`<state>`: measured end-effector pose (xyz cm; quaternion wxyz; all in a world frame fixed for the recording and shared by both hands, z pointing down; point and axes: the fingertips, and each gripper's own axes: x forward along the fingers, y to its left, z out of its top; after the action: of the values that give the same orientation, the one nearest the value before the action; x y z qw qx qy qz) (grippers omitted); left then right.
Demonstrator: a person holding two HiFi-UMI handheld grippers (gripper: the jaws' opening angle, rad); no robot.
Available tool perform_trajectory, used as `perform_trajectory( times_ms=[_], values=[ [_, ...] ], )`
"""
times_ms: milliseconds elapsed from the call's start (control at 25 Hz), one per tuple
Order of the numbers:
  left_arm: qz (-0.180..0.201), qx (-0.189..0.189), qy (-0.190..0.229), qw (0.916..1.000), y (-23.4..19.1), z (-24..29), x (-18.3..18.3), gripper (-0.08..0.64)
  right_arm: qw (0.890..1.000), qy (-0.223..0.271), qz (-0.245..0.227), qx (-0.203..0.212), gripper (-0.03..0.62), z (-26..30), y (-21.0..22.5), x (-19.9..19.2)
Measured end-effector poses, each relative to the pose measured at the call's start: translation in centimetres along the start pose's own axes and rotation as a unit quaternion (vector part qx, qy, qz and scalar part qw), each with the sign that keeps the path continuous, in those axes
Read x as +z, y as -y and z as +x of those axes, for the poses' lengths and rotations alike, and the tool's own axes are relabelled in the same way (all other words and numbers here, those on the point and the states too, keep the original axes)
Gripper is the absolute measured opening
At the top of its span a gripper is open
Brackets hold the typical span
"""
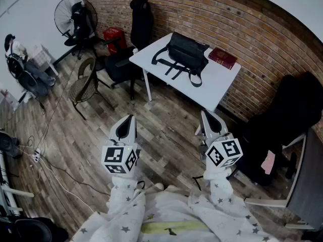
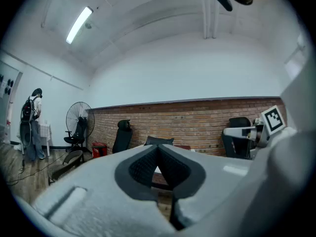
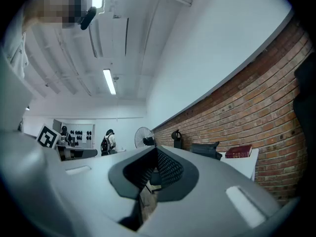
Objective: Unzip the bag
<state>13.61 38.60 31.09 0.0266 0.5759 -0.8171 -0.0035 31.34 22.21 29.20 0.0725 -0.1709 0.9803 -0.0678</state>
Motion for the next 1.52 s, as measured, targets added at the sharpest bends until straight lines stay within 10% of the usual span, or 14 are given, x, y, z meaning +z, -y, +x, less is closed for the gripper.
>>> perform_trajectory(
  times_ms=[840, 1520],
  values=[
    [0.002, 0.000, -0.021, 0.9998, 1.3, 2.1, -1.9, -0.002, 1.000, -0.015, 0.018, -0.001, 0.006, 0.1, 2.6, -1.9],
    [-0.003, -0.016, -0.039, 0.9991, -6.9, 14.5, -2.2, -0.001, 0.999, -0.028, 0.041, -0.012, 0.006, 14.4, 6.3, -4.7]
  ],
)
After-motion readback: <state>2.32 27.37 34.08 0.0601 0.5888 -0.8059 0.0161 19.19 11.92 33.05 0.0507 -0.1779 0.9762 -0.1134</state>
